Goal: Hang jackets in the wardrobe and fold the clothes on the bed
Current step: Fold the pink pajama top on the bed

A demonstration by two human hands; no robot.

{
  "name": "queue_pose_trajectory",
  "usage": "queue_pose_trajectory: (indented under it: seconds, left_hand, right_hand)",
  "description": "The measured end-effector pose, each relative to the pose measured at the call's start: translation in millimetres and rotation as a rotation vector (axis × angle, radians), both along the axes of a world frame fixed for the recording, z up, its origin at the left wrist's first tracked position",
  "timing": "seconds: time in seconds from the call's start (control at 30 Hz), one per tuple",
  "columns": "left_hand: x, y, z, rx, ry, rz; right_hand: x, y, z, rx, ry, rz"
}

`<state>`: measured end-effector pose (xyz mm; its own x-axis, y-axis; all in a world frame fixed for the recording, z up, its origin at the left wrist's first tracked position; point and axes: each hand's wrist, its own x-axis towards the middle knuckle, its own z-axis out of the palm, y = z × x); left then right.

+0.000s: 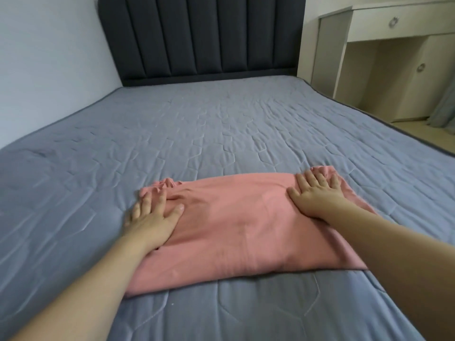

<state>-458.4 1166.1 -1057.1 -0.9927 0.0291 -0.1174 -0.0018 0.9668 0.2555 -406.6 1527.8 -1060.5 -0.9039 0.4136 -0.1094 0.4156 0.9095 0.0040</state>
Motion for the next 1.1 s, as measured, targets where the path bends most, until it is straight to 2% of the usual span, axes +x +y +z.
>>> queue_pose_trajectory:
  seconds: [0.07, 0.1, 0.13, 0.17, 0.2, 0.23, 0.3, 0.37, 0.43, 0.53, 0.67, 0.77, 0.9, 1.0, 1.1]
  left_hand:
    - [6, -5, 12, 0.148, 0.090, 0.148]
    - [10, -14, 20, 0.261, 0.079, 0.225]
    - [15, -28, 26, 0.437, -0.022, 0.260]
    - [23, -40, 30, 0.664, -0.203, 0.231]
    - [31, -50, 32, 0.878, -0.393, 0.193]
    - [41, -59, 32, 0.989, -0.501, 0.176]
    - [49, -72, 20, 1.074, -0.588, 0.112]
    - [46, -70, 14, 1.112, -0.638, 0.075]
    - [40, -67, 11, 1.123, -0.668, 0.083]
    - [31, -75, 15, 1.122, -0.702, 0.129]
    - [25, -116, 67, 1.077, -0.657, 0.159]
    - [15, -163, 143, 0.995, -0.516, 0.181]
    - [25, -215, 275, 0.797, -0.191, 0.184]
    - [60, -217, 370, 0.676, 0.039, 0.115]
    - [101, -195, 428, 0.533, 0.177, 0.023]
  right_hand:
    - [-13, -15, 26, 0.105, -0.042, 0.005]
    - [-24, -32, 41, 0.131, 0.004, 0.039]
    - [-38, -53, 53, 0.091, 0.088, 0.106]
    - [-54, -79, 60, -0.027, 0.169, 0.197]
    - [-67, -110, 62, -0.194, 0.194, 0.298]
    - [-78, -144, 59, -0.345, 0.152, 0.391]
    - [-97, -204, 48, -0.447, 0.060, 0.518]
    - [-112, -240, 38, -0.376, 0.052, 0.535]
    - [-122, -259, 35, -0.374, 0.049, 0.509]
    - [-130, -265, 43, -0.586, 0.085, 0.432]
    - [-131, -294, 98, -0.758, 0.275, 0.333]
    - [-137, -342, 162, -0.917, 0.480, 0.330]
    - [-130, -390, 274, -1.196, 0.706, 0.241]
    - [-102, -389, 352, -1.404, 0.802, 0.179]
    - [-57, -371, 397, -1.614, 0.850, 0.079]
